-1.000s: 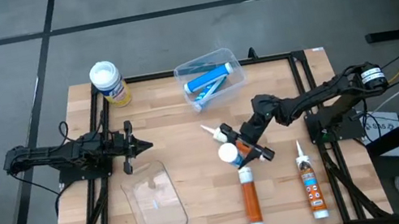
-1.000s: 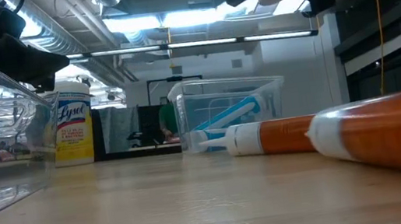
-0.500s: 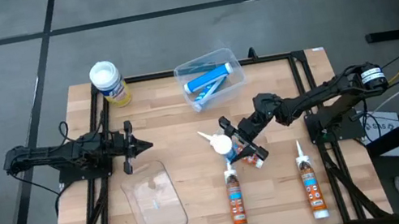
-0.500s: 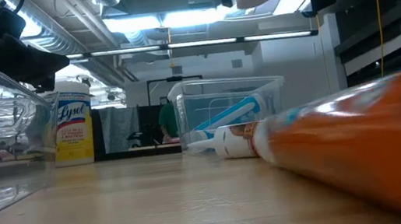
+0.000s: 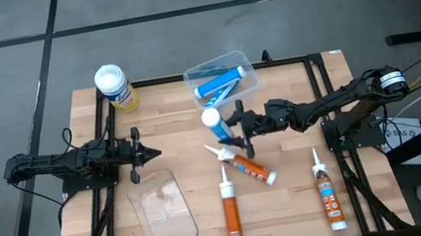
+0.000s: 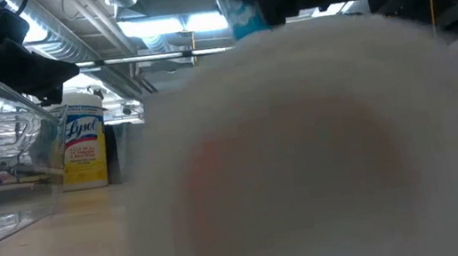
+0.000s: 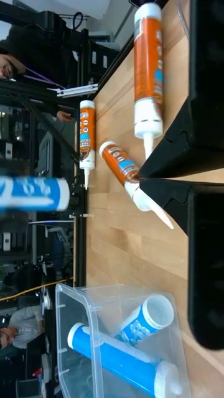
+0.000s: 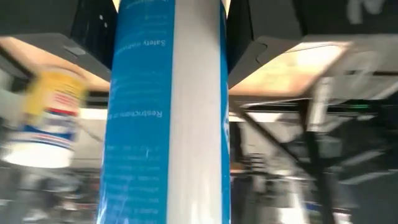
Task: Pick & place silicon tubes, Sealant and Lysol wipes
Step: Put the blue sealant into the white bin
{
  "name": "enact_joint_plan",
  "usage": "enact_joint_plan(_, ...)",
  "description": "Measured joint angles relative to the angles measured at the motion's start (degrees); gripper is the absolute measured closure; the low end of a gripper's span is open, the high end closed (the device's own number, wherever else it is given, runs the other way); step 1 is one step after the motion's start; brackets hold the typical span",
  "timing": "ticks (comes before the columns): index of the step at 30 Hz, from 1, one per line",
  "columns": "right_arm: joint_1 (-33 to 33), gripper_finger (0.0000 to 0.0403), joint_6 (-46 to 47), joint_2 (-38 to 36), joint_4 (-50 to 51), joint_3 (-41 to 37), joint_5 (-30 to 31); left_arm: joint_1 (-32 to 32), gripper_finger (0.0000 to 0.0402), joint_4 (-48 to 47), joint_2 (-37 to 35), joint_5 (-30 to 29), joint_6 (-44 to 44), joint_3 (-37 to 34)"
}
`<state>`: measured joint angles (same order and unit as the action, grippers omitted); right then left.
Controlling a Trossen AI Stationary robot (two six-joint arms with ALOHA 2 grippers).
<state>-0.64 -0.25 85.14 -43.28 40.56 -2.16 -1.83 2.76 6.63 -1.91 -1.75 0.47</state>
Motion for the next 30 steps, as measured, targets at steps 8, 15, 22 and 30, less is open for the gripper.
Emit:
enact_joint_plan(8,0.0,0.0186,0.18,0.0,1.48,0.0,15.25,-0.01,0.0389,0.0,0.01,0.0,-0.01,0.0)
enact_joint_plan(15,-0.04,0.0186,1.26,0.0,1.36,0.0,16.19,-0.02,0.0393,0.0,0.01,0.0,-0.01,0.0)
enact_joint_plan(22,2.58,0.0186,-0.21,0.0,2.16,1.11,16.0,-0.01,0.0389,0.0,0.02,0.0,-0.01,0.02)
enact_joint_plan(30,9.89,0.0186,-9.17,0.0,15.19,9.02,12.26,-0.02,0.0393,0.0,0.0,0.0,0.01,0.0)
